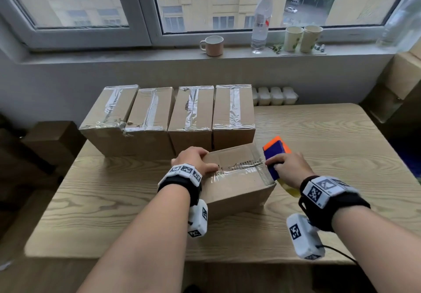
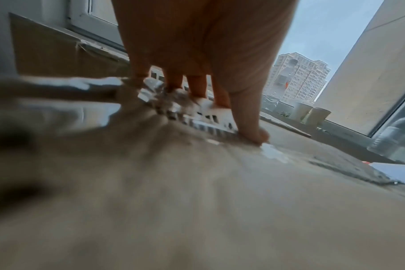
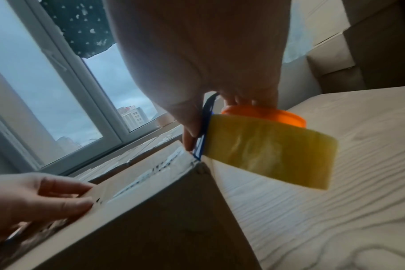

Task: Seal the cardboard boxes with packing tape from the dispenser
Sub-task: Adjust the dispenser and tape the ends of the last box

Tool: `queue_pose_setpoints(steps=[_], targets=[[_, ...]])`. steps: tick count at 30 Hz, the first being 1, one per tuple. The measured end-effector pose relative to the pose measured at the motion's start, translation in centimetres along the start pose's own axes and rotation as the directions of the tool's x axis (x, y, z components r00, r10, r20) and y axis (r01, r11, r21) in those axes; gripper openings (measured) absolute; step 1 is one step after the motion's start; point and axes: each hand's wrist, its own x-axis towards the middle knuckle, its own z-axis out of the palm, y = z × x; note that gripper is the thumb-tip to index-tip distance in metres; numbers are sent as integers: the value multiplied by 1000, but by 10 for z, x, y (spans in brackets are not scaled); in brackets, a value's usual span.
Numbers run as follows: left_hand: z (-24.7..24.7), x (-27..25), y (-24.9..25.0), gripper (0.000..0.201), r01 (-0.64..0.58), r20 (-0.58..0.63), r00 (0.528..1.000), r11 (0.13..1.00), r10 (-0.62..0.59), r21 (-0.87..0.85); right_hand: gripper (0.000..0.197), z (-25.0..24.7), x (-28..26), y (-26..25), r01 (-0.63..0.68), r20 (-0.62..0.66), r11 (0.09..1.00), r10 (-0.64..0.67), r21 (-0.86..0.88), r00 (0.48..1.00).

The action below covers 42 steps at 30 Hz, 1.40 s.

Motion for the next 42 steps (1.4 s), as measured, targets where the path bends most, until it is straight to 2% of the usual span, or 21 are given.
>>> queue_pose_setpoints(steps=[2, 4, 7, 9, 12, 17, 21, 23, 24, 26, 27, 28, 30, 32, 33, 35, 37, 38, 40, 42], targets=[[-3, 2, 0, 41, 22, -23, 999, 1000, -22, -15, 38, 2, 0, -7, 0, -5, 999, 0, -37, 1000], [-5, 4, 6, 42, 24, 63, 998, 1000, -25, 13, 25, 4, -2, -13, -15, -10, 997, 15, -75, 1000], [0, 3, 20, 70, 6, 237, 971, 992, -36, 128, 58, 11, -3, -16, -2, -9, 982, 0, -190, 1000], [6, 4, 25, 81, -6, 259, 965, 980, -47, 199, 58, 11, -4, -20, 13, 3, 972, -13, -234, 1000], [12, 9, 23, 73, -8, 246, 968, 978, -44, 207, 51, 13, -3, -23, 19, 5, 956, -18, -292, 1000], [11, 13, 17, 60, -16, 255, 966, 982, -33, 188, 33, 17, 5, -24, 16, -23, 964, -23, -264, 999], [1, 12, 6, 55, 66, 234, 967, 984, -104, 165, 19, 16, 5, -23, 29, -42, 986, -36, -165, 998], [-11, 9, -3, 52, 131, 222, 958, 968, -180, 215, 5, 10, 6, -24, 48, -40, 990, -53, -133, 998], [-17, 8, -7, 52, 160, 222, 950, 952, -220, 261, 6, 7, 8, -25, 55, -31, 991, -59, -120, 998], [-28, 11, -12, 51, 189, 216, 937, 916, -276, 354, 15, -4, 9, -28, 57, -29, 996, -59, -66, 998], [-31, 13, -12, 52, 181, 198, 942, 909, -269, 375, 29, -9, 8, -29, 71, -36, 997, -72, -39, 997], [-32, 15, -10, 63, 151, 185, 956, 921, -229, 359, 48, -14, 8, -30, 84, -39, 996, -84, -13, 996], [-34, 11, 7, 102, 39, 213, 972, 966, -96, 254, 74, -24, 4, -33, 80, -41, 995, -78, 61, 996], [-29, 2, 29, 110, -106, 251, 966, 978, 58, 182, 81, -31, 2, -33, 40, -40, 994, -36, 104, 999], [-25, -2, 37, 109, -160, 278, 955, 968, 102, 195, 77, -34, 1, -33, 19, -46, 995, -15, 96, 999], [-11, -6, 43, 104, -197, 320, 943, 929, 92, 312, 53, -38, 1, -29, 0, -61, 995, 6, 98, 998], [-4, -6, 44, 97, -176, 311, 949, 890, 40, 421, 28, -42, -1, -24, 20, -65, 986, -10, 165, 998], [-3, -4, 44, 95, -146, 292, 957, 882, 11, 447, 21, -44, -3, -22, 28, -60, 977, -16, 213, 998], [-7, -4, 43, 96, -76, 256, 965, 875, -57, 478, 25, -49, -7, -18, 38, -40, 944, -26, 327, 999], [-12, -3, 42, 96, -61, 266, 960, 868, -83, 492, 35, -53, -9, -16, 48, -36, 907, -37, 419, 999]])
